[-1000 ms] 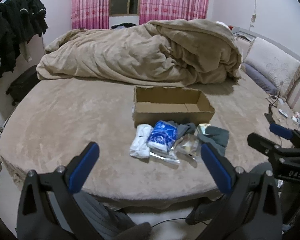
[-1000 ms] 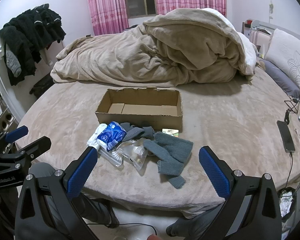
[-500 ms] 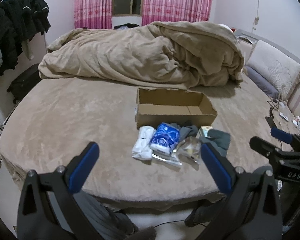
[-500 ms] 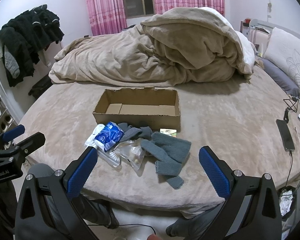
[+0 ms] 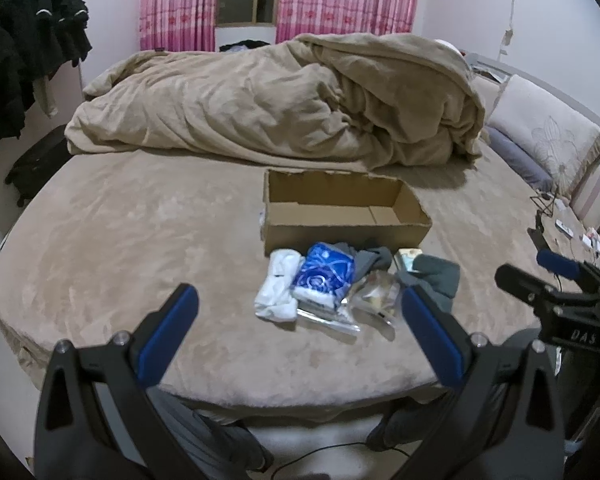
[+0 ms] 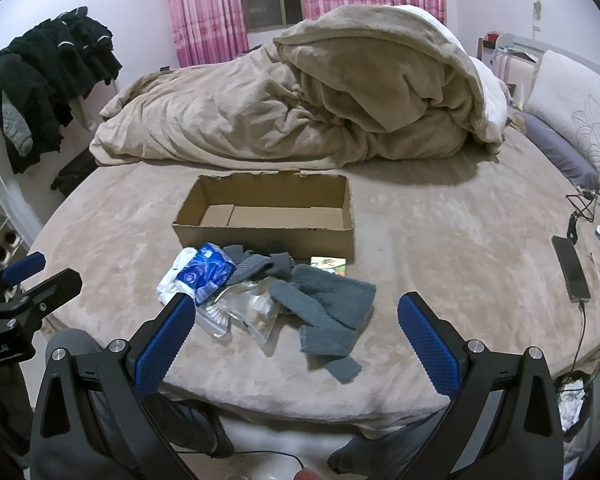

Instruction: Organize objects

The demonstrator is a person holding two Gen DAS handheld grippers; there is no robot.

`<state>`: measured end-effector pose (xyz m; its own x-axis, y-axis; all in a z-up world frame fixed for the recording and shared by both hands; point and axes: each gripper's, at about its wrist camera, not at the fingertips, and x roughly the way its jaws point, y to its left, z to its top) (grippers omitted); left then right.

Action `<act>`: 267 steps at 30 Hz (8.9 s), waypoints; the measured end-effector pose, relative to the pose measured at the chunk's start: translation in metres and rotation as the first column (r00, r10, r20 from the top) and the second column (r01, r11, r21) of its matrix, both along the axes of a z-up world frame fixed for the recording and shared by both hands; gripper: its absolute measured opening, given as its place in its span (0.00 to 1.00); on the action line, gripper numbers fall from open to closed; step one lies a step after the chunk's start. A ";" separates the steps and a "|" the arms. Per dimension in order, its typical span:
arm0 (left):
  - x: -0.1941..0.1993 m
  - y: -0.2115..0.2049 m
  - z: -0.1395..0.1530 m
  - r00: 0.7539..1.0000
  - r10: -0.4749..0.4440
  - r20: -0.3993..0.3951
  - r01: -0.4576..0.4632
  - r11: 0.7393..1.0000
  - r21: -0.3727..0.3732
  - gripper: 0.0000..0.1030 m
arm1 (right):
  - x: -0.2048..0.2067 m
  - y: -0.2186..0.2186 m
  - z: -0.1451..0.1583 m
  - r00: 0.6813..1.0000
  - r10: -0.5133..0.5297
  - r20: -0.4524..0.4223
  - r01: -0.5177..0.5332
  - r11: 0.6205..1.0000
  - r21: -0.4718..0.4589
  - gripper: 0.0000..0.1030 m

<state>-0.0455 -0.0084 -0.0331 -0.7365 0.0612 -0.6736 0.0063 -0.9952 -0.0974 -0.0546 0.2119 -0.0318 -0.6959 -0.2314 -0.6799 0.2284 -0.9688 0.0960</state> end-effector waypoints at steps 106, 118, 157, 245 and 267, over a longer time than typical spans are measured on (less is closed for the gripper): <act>-0.218 0.057 -0.068 0.982 -0.185 0.036 0.181 0.979 0.091 0.33 | -0.199 -0.006 -0.038 0.990 0.144 0.011 -0.143 0.989 -0.034 0.37; -0.245 0.080 -0.123 0.967 -0.196 0.161 0.170 0.972 0.163 0.34 | -0.237 -0.017 -0.094 0.980 0.131 0.148 -0.129 0.991 -0.023 0.37; -0.116 0.046 -0.017 0.995 -0.103 -0.012 0.104 0.990 0.093 0.66 | -0.126 0.004 0.010 0.991 0.120 -0.052 -0.124 0.991 -0.060 0.80; -0.093 0.004 -0.109 0.988 -0.119 0.094 0.111 0.990 0.092 0.51 | -0.119 0.012 -0.107 0.976 0.131 0.172 -0.132 0.991 -0.003 0.47; -0.066 -0.024 0.003 0.997 -0.067 -0.045 0.072 0.992 0.109 0.51 | -0.078 -0.017 0.011 0.974 0.223 -0.041 -0.224 0.974 -0.030 0.47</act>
<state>-0.1110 -0.0319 -0.0297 -0.7549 0.1851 -0.6291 -0.0686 -0.9764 -0.2050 -0.1321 0.1949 -0.0203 -0.6484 -0.4065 -0.6437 0.4428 -0.8892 0.1154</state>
